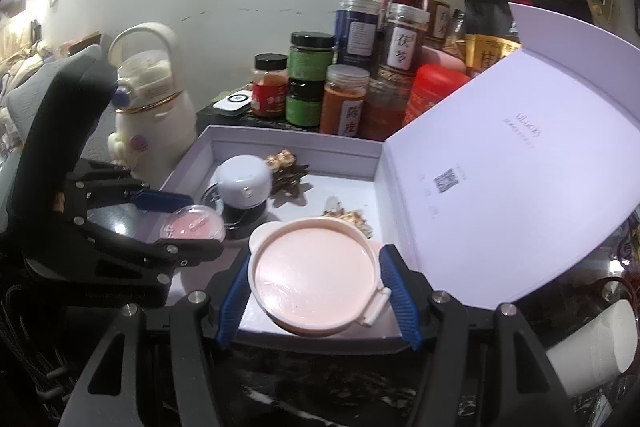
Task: Organize objects
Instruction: 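Lower the blush onto the black jar while the right lowers the cushion compact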
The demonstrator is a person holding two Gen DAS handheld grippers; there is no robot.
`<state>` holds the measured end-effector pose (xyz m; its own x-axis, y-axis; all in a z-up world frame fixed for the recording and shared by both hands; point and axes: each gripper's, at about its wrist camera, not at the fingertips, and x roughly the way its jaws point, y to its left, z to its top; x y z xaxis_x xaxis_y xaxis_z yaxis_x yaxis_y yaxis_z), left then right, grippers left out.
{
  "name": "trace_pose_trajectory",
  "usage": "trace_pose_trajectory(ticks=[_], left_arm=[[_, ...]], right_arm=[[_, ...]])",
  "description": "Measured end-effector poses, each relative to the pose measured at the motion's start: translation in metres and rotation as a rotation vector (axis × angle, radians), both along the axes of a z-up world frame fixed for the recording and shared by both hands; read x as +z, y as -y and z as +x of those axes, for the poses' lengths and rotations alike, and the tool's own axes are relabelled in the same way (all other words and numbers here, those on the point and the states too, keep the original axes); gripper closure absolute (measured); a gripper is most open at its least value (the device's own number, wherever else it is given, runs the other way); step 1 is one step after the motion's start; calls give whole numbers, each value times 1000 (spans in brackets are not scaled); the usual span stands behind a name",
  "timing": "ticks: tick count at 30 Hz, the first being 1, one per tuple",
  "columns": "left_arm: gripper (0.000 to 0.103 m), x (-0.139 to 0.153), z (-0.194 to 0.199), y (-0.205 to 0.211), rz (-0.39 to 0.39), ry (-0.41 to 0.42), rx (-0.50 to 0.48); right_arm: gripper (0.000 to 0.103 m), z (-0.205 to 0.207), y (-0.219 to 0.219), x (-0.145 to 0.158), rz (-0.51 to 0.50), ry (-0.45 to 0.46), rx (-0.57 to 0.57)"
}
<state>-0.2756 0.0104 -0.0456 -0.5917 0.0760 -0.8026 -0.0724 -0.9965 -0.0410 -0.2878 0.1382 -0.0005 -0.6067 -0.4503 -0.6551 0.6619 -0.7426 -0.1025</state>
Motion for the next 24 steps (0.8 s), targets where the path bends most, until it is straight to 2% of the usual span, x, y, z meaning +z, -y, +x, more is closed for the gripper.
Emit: trace_pose_trajectory(ticks=[6, 13, 24], left_arm=[[53, -3, -8, 2, 4, -7, 7], [53, -3, -21, 2, -26, -25, 21], [53, -4, -33, 3, -32, -41, 32]], right_arm=[[39, -15, -6, -3, 10, 8, -36], [39, -27, -9, -9, 10, 16, -52], [39, -29, -9, -13, 4, 25, -56]])
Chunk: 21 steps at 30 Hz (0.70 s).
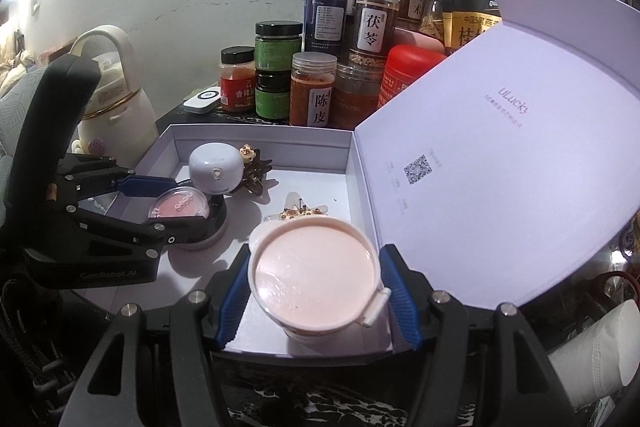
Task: Organize objects
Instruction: 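Lower the blush onto the black jar while the right lowers the cushion compact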
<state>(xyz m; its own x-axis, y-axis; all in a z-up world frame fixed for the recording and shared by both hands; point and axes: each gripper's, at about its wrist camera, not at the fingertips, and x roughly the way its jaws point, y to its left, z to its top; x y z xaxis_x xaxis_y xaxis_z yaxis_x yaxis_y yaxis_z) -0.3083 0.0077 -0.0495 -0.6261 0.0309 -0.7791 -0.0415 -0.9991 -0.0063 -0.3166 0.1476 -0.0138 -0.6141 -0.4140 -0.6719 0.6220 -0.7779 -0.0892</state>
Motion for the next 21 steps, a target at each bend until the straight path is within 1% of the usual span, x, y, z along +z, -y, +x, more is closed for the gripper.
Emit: trace_pose_trajectory(ticks=[11, 21], left_arm=[[53, -4, -12, -2, -19, -5, 0], [53, -5, -13, -1, -18, -7, 1]], right_arm=[[39, -2, 1, -1, 6, 3, -6], [39, -5, 2, -3, 20, 16, -19]])
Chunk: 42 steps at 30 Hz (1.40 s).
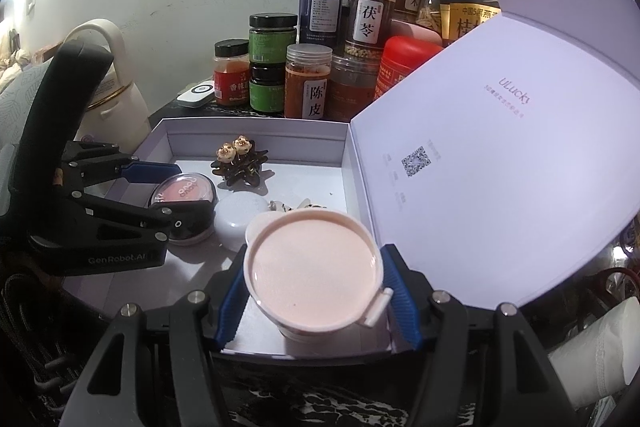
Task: Organize objects
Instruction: 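Lower the blush onto the black jar while the right lowers the cushion compact, then open both tools and withdraw them up from the box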
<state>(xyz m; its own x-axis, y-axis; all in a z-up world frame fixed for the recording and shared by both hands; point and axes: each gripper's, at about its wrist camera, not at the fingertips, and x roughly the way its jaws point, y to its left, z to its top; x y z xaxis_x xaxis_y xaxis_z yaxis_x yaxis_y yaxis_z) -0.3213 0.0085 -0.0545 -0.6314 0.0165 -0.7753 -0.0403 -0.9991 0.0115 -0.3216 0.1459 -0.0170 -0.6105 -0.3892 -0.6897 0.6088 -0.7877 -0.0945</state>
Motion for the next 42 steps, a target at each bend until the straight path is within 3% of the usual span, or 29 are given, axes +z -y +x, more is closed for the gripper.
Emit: trace_pose_trajectory(ticks=[13, 22, 38, 42], left_arm=[[49, 7, 7, 2, 2, 11, 23], [35, 30, 21, 1, -6, -32, 39], [27, 72, 62, -3, -17, -96, 50], [23, 85, 77, -7, -17, -120, 50]], right_arm=[[35, 4, -1, 6, 20, -33, -19], [31, 14, -6, 20, -9, -58, -24], [30, 42, -21, 50, -47, -104, -51], [25, 55, -26, 61, -57, -127, -58]])
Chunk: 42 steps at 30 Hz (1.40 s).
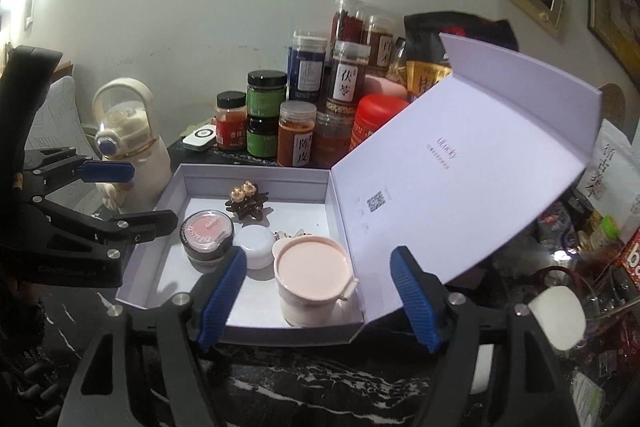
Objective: Organize objects
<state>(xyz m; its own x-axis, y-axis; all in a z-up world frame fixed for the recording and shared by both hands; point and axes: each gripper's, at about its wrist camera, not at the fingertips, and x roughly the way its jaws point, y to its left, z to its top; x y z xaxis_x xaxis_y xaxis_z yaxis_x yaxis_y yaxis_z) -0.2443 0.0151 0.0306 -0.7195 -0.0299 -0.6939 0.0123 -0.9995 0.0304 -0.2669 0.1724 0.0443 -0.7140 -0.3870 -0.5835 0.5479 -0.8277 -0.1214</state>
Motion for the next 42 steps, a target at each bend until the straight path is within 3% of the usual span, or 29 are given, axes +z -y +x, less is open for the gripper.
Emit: trace_pose_trajectory(ticks=[15, 31, 42], left_arm=[[3, 42, 57, -15, -16, -84, 28], [1, 70, 121, -19, -25, -134, 60], [1, 70, 158, -22, -30, -135, 78]], right_arm=[[18, 48, -23, 36, -39, -69, -57], [14, 97, -38, 53, -57, -56, -96], [14, 129, -45, 49, -58, -24, -101]])
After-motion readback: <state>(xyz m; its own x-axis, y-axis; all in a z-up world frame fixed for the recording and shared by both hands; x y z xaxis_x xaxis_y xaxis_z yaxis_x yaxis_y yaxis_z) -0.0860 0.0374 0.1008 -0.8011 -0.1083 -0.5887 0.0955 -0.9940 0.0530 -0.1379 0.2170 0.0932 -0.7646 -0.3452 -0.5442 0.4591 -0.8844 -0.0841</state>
